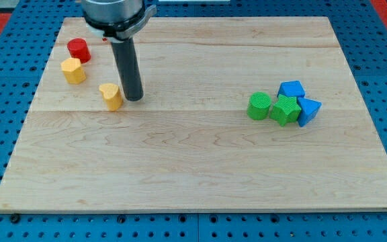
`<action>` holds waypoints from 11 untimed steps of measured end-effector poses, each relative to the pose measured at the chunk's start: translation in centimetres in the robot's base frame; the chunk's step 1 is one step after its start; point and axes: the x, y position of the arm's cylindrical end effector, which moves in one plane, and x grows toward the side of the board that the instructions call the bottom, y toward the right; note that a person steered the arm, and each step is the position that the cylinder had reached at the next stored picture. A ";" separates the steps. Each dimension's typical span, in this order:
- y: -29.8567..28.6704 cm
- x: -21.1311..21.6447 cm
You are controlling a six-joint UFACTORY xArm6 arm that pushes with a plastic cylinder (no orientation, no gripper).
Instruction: Push the red star to the top left side of the board
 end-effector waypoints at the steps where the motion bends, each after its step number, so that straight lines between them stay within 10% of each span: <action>1: -3.9 0.5; 3: -10.0 0.7; 7: 0.8 -17.6; 11: -9.4 -19.4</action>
